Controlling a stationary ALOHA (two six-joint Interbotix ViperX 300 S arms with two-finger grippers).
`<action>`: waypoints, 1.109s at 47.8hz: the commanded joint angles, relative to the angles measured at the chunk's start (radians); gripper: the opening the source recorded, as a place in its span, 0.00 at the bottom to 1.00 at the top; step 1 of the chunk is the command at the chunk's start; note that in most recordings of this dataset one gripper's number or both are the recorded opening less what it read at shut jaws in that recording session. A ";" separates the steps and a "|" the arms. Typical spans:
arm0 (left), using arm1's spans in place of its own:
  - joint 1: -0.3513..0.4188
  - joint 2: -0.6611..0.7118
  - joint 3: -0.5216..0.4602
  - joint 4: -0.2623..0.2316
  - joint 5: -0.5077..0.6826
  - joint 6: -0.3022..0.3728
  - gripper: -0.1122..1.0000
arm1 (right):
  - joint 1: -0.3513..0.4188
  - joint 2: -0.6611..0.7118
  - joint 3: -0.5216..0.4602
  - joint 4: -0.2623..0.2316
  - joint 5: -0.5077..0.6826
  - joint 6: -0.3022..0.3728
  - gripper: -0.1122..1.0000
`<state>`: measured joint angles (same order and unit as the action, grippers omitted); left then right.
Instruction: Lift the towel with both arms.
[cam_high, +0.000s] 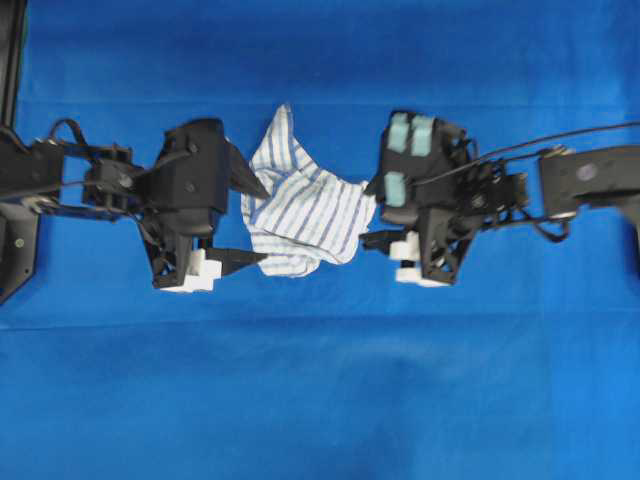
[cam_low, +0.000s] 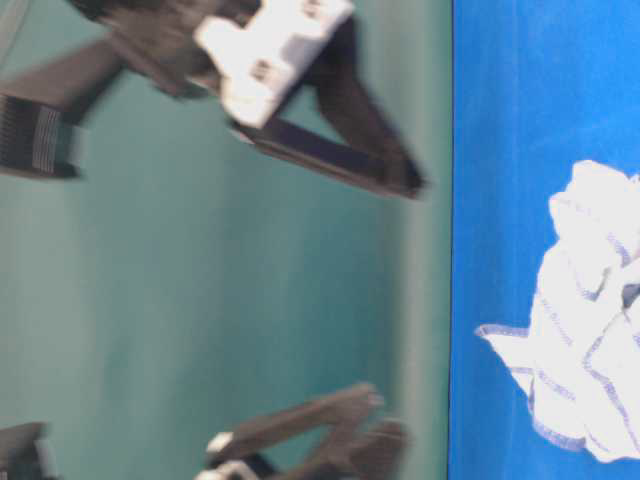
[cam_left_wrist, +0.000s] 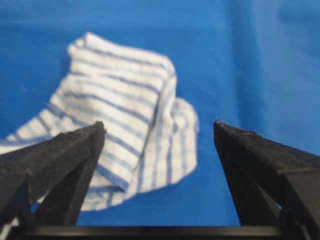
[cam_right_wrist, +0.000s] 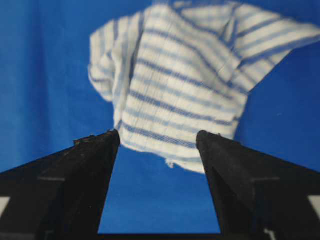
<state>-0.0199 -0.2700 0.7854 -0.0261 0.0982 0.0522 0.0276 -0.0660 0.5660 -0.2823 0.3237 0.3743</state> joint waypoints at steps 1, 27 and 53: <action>-0.011 0.038 0.011 -0.003 -0.064 0.000 0.93 | 0.008 0.034 -0.006 0.002 -0.040 0.003 0.69; -0.055 0.330 0.017 -0.003 -0.173 0.006 0.93 | 0.021 0.295 -0.015 -0.003 -0.272 -0.003 0.69; -0.040 0.336 0.012 -0.003 -0.176 0.011 0.43 | -0.038 0.310 -0.029 -0.005 -0.278 -0.008 0.37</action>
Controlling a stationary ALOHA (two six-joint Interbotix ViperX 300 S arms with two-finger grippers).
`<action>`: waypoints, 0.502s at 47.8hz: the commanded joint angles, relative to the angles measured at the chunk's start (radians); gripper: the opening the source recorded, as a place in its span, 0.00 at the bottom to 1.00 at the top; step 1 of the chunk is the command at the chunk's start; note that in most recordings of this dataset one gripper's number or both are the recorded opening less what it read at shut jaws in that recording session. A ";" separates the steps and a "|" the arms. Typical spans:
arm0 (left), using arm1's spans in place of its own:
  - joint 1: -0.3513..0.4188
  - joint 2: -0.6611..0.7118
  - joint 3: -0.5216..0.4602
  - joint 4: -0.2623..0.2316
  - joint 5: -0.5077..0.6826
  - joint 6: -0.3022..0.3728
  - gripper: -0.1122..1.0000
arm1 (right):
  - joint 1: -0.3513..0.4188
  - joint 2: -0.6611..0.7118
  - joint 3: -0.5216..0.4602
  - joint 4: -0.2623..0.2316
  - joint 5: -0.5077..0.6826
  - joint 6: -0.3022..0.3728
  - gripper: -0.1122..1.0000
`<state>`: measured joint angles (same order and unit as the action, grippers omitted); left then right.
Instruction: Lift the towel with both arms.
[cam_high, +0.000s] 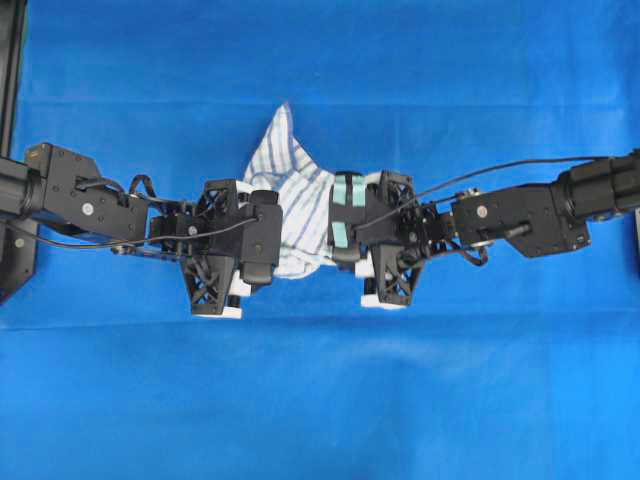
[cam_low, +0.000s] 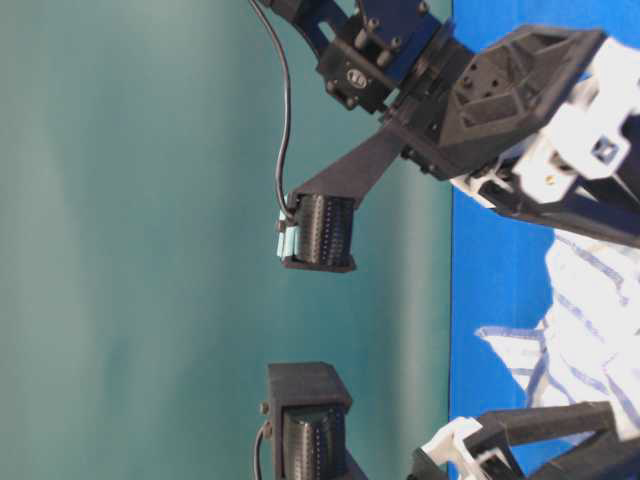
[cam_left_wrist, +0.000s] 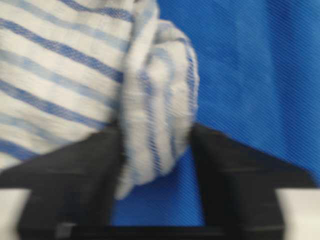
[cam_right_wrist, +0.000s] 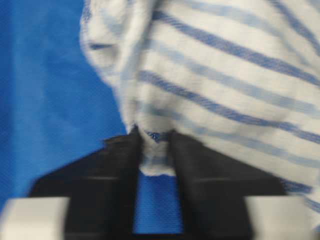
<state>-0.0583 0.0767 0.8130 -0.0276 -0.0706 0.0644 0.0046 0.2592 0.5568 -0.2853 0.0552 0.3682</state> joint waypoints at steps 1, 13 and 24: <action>-0.002 -0.011 -0.015 -0.002 -0.008 -0.002 0.38 | -0.018 -0.017 -0.020 -0.003 -0.009 -0.003 0.31; -0.002 -0.023 -0.012 -0.002 0.002 -0.003 0.14 | -0.025 -0.018 -0.025 -0.005 -0.011 -0.011 0.12; -0.002 -0.107 -0.029 -0.002 0.083 -0.006 0.14 | -0.021 -0.092 -0.023 -0.002 0.017 0.003 0.12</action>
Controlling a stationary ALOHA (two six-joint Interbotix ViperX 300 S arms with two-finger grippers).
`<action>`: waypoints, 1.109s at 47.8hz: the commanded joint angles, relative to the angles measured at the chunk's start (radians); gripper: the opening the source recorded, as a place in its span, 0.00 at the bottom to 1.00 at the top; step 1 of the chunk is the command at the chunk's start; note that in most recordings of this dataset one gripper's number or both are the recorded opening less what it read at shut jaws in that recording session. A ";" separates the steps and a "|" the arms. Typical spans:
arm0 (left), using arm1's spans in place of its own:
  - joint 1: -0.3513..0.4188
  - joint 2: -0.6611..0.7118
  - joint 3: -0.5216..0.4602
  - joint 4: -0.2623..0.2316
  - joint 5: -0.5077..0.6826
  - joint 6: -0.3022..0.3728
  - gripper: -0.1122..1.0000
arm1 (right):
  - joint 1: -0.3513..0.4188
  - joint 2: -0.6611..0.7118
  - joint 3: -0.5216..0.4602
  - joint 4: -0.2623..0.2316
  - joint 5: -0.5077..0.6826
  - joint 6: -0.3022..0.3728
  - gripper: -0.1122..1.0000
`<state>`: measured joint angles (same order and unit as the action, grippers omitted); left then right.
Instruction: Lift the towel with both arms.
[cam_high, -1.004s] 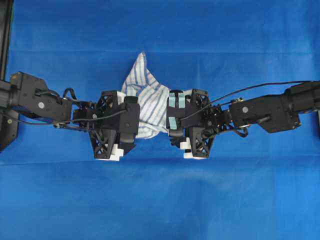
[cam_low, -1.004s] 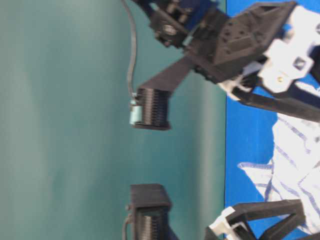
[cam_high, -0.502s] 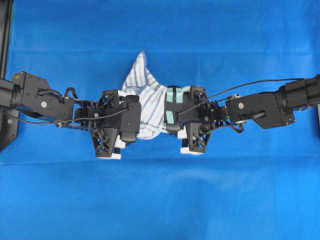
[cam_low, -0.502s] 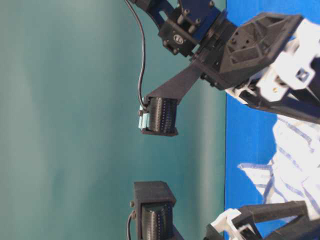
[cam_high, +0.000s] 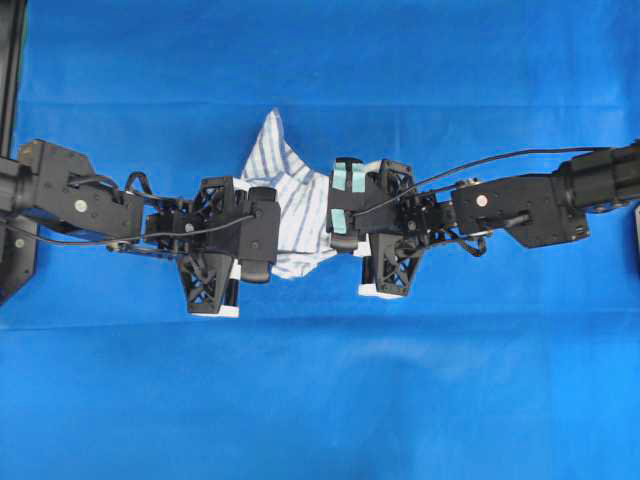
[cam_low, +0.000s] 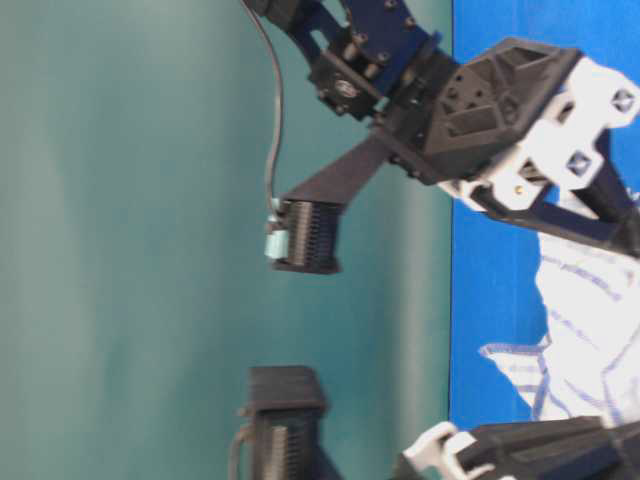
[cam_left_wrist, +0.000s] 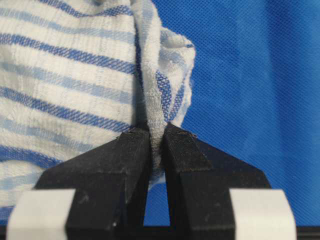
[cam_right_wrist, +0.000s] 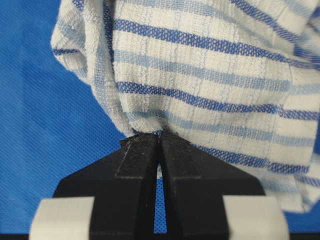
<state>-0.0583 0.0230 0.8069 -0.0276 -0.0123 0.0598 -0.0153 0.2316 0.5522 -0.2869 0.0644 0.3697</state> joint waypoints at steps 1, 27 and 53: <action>-0.002 -0.064 -0.026 -0.002 0.034 -0.002 0.14 | 0.000 -0.075 -0.020 0.000 0.014 0.002 0.12; 0.031 -0.410 -0.196 0.002 0.426 0.003 0.14 | 0.021 -0.453 -0.092 0.015 0.388 0.015 0.12; 0.058 -0.580 -0.353 0.002 0.525 -0.003 0.14 | 0.028 -0.632 -0.259 0.011 0.563 -0.002 0.12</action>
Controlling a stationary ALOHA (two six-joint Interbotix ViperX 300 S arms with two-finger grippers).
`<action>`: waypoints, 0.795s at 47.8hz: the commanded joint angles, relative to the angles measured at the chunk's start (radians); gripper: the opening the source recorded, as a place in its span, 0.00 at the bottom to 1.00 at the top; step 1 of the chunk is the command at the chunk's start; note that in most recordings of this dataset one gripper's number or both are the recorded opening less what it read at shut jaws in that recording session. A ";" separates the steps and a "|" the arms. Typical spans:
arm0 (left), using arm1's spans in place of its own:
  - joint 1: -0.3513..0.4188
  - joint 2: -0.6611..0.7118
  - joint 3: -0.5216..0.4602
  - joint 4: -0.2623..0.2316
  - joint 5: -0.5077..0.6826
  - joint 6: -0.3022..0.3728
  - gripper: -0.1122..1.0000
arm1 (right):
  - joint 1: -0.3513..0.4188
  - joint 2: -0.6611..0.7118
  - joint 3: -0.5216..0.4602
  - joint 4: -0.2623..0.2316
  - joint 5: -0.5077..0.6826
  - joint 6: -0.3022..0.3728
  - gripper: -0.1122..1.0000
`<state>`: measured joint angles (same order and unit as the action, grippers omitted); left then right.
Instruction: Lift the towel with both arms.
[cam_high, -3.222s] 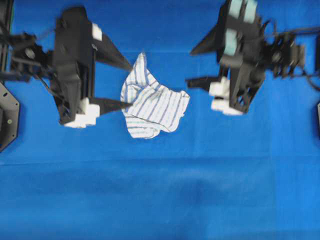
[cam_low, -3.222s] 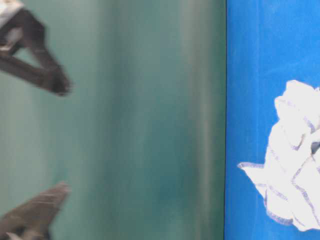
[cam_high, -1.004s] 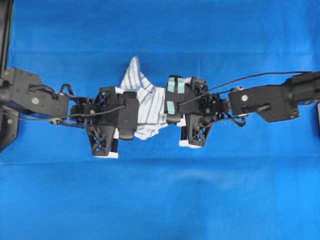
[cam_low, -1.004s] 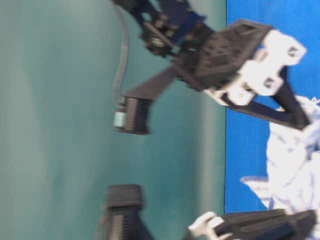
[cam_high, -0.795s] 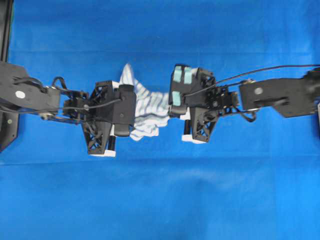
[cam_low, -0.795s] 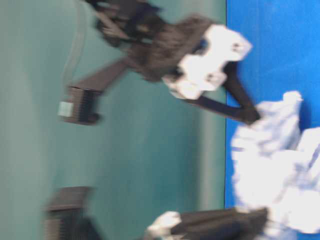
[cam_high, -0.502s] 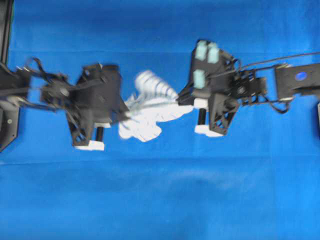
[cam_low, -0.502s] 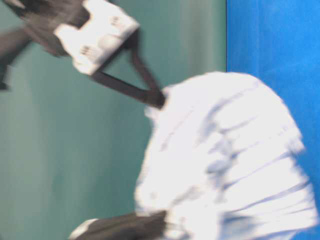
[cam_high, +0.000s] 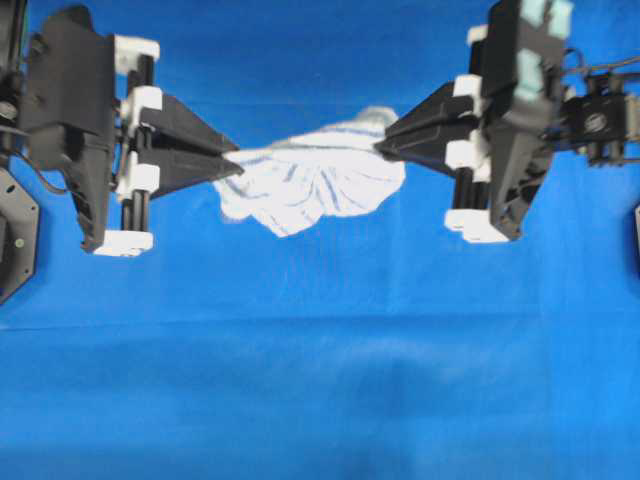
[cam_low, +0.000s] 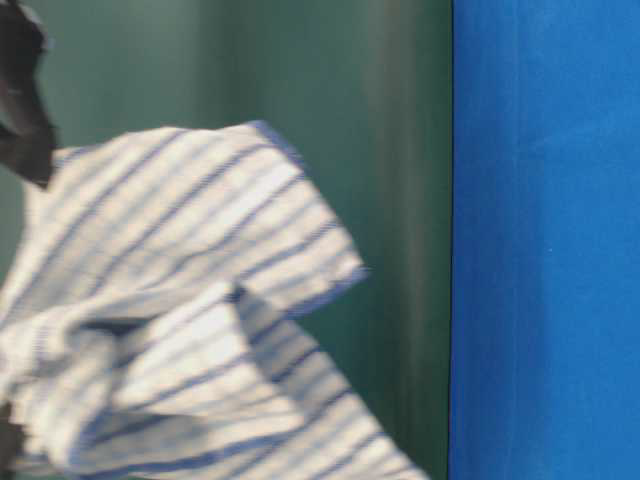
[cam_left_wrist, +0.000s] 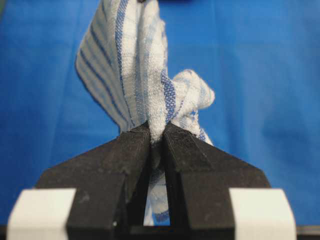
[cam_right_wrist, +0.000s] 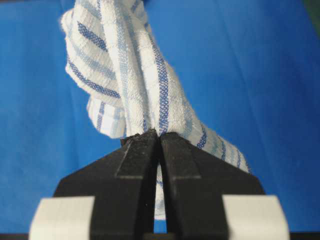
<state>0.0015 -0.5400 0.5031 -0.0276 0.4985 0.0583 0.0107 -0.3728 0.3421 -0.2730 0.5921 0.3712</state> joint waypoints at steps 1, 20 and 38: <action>-0.002 -0.015 -0.061 0.002 0.025 -0.002 0.14 | 0.003 -0.028 -0.058 -0.003 0.044 -0.005 0.12; -0.003 -0.020 -0.170 0.002 0.077 0.002 0.14 | 0.017 -0.032 -0.176 -0.005 0.155 -0.044 0.12; -0.002 -0.018 -0.164 0.003 0.071 0.003 0.14 | 0.026 -0.032 -0.173 -0.003 0.155 -0.049 0.12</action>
<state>0.0031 -0.5400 0.3605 -0.0261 0.5752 0.0598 0.0353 -0.3804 0.1856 -0.2730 0.7409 0.3237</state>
